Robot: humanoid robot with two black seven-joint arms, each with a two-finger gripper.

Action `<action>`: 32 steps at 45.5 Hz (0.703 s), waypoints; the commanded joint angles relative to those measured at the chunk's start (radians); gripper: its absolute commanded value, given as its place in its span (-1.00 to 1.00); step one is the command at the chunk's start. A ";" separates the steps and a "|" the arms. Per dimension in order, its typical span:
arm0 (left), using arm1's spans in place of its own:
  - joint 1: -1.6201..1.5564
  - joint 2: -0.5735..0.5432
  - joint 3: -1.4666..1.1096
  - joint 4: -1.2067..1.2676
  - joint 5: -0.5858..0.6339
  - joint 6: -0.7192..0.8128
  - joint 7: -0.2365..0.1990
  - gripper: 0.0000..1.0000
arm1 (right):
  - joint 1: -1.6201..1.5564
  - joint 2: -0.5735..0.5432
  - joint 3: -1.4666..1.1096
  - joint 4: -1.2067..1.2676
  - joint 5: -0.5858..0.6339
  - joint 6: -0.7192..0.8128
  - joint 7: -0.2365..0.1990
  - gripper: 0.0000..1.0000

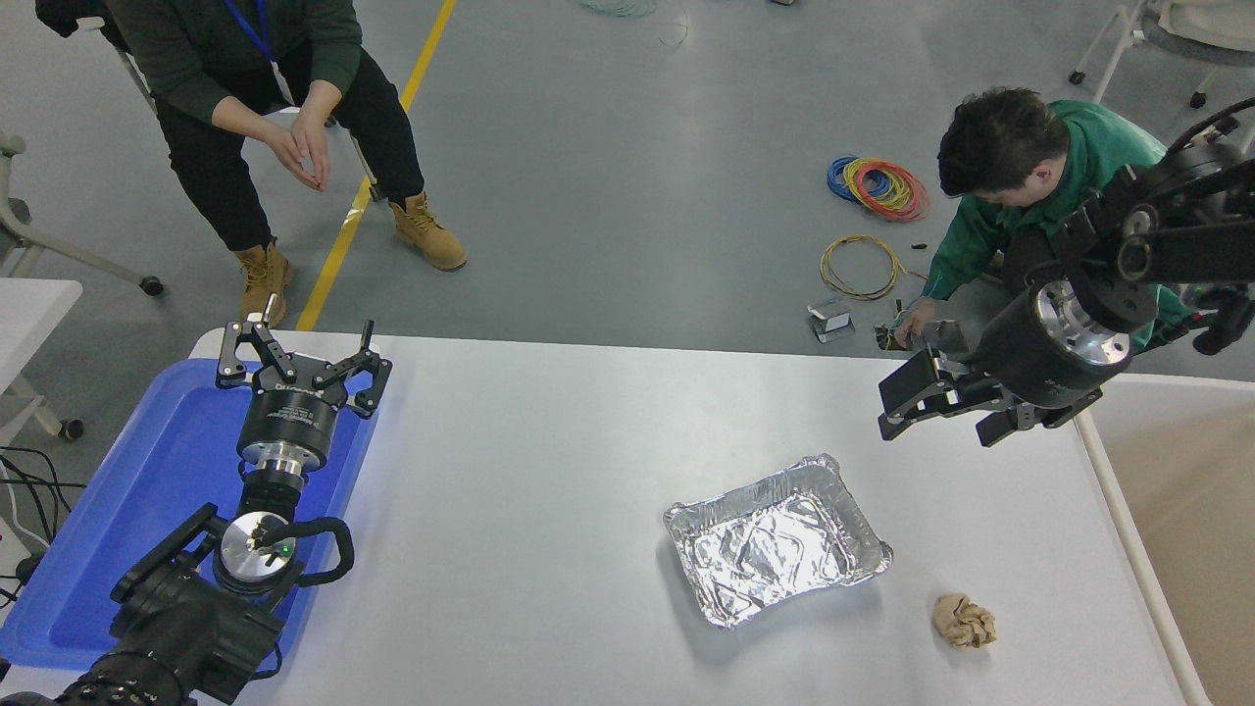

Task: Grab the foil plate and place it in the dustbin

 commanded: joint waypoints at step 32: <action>0.000 0.001 0.000 0.000 0.000 0.000 0.000 1.00 | -0.023 0.074 0.000 -0.064 0.008 0.000 0.000 1.00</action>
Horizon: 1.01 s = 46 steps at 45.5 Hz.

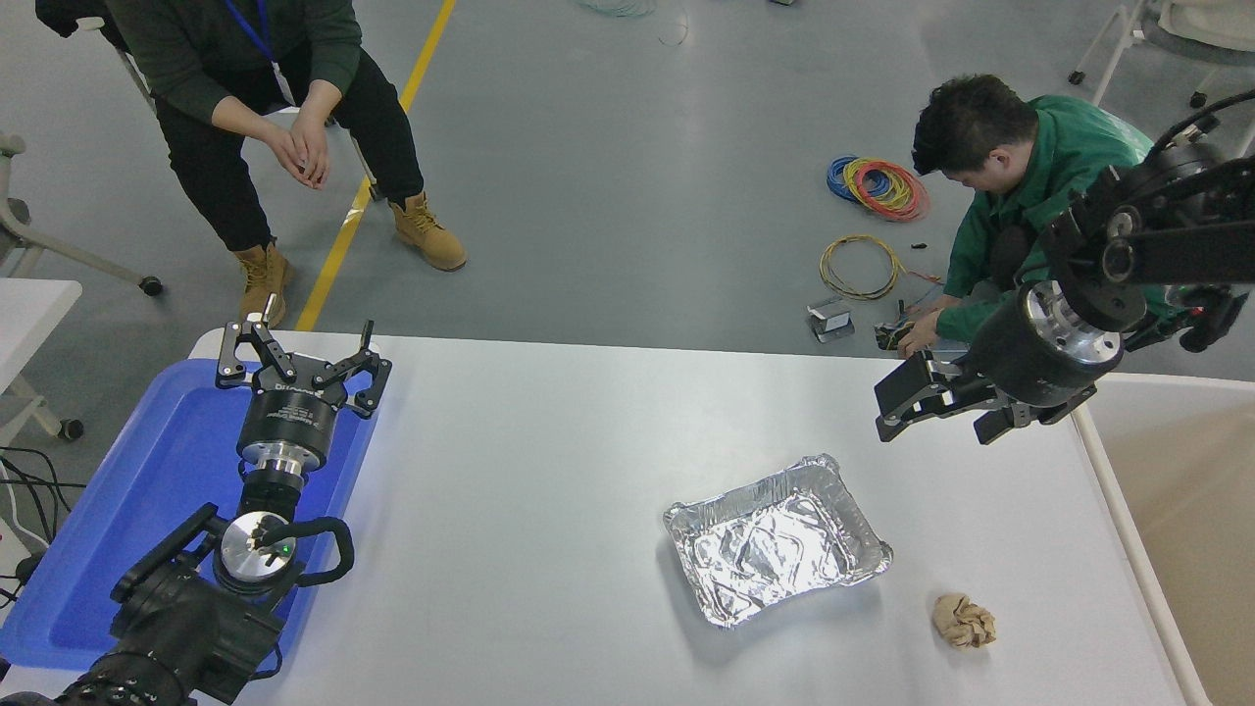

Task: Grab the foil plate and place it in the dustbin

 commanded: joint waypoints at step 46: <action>0.000 -0.001 0.001 0.000 0.000 0.000 0.000 1.00 | -0.333 0.269 0.104 -0.314 -0.009 -0.182 0.002 1.00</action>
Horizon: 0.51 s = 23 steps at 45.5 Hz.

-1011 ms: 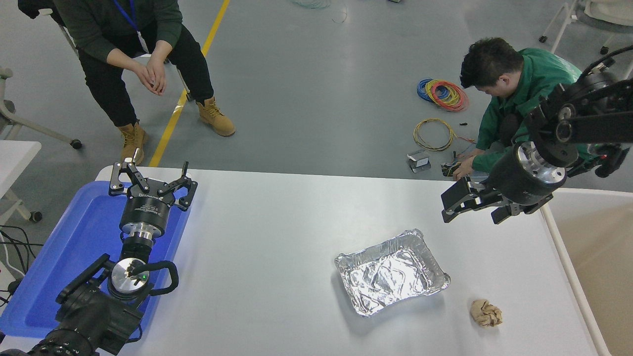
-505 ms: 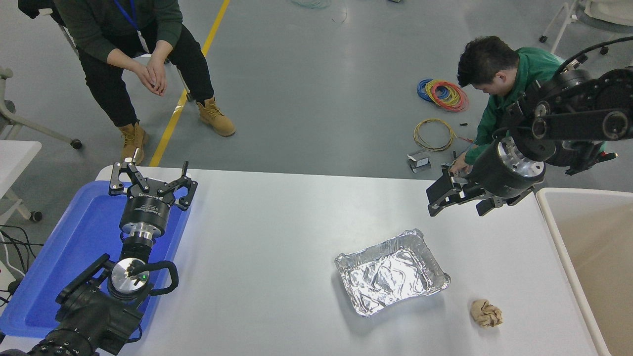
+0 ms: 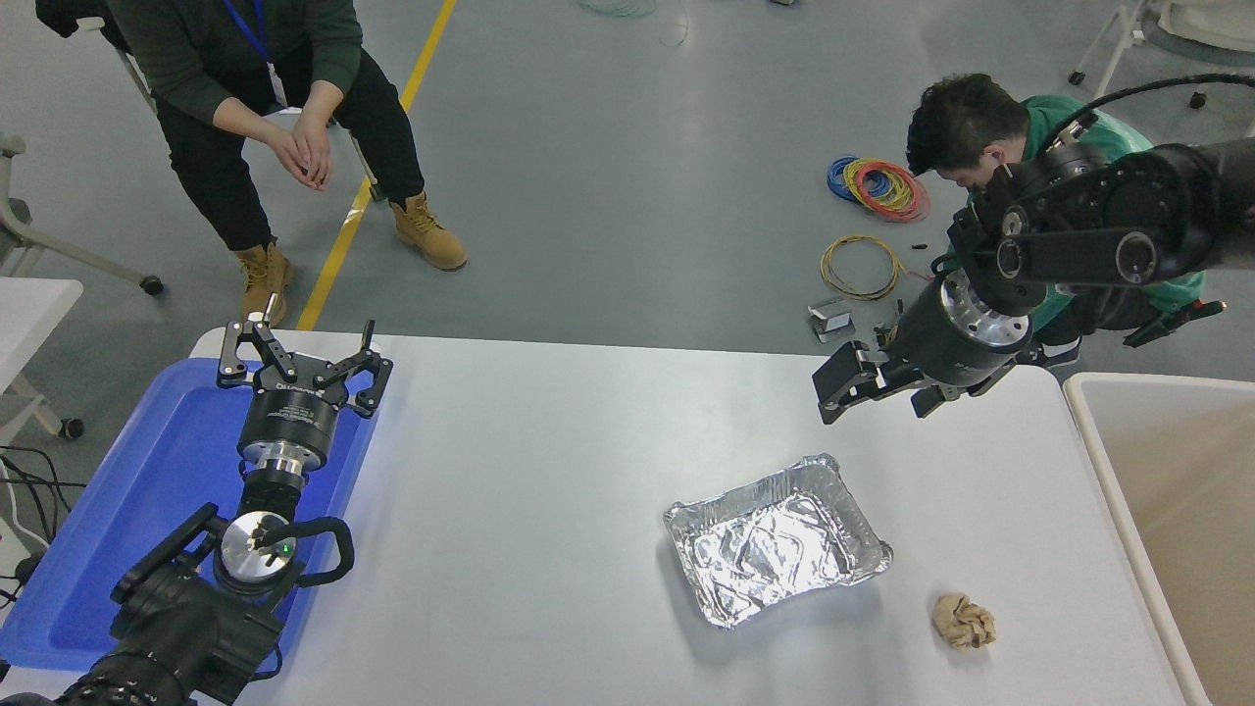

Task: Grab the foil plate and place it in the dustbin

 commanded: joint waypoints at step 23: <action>0.000 0.001 0.000 0.000 0.000 0.000 0.000 1.00 | -0.386 0.107 0.015 -0.285 -0.125 -0.249 0.001 1.00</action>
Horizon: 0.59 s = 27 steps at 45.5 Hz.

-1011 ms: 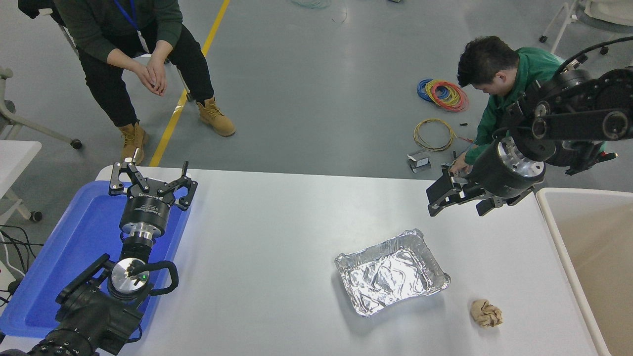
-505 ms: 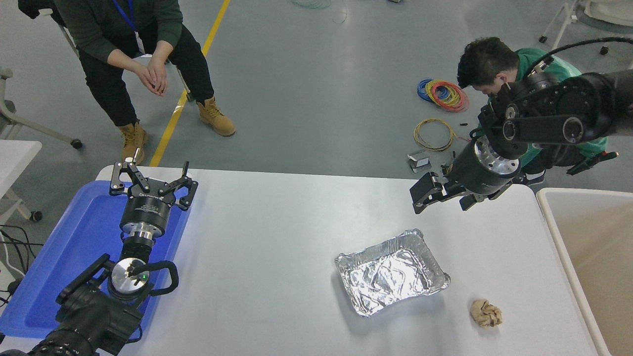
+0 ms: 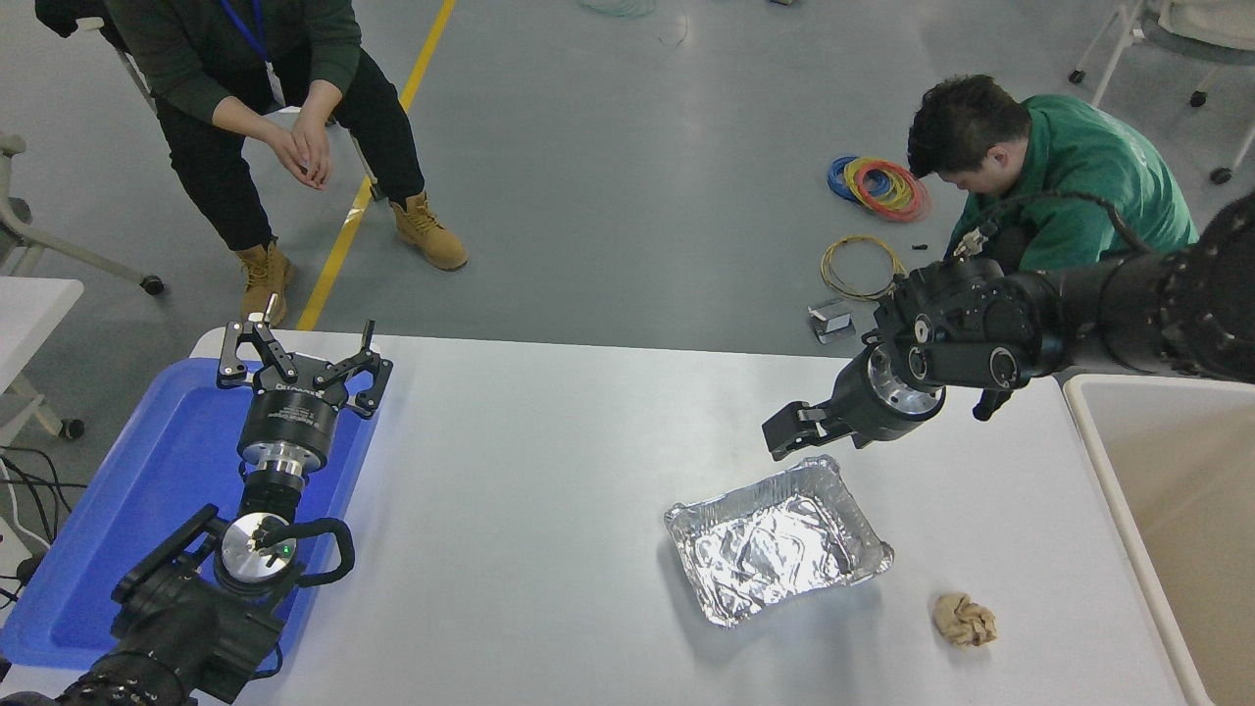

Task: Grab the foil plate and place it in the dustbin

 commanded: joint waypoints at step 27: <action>0.000 0.001 -0.001 0.000 0.000 0.000 0.000 1.00 | -0.340 0.039 0.001 -0.256 -0.100 -0.159 0.006 0.80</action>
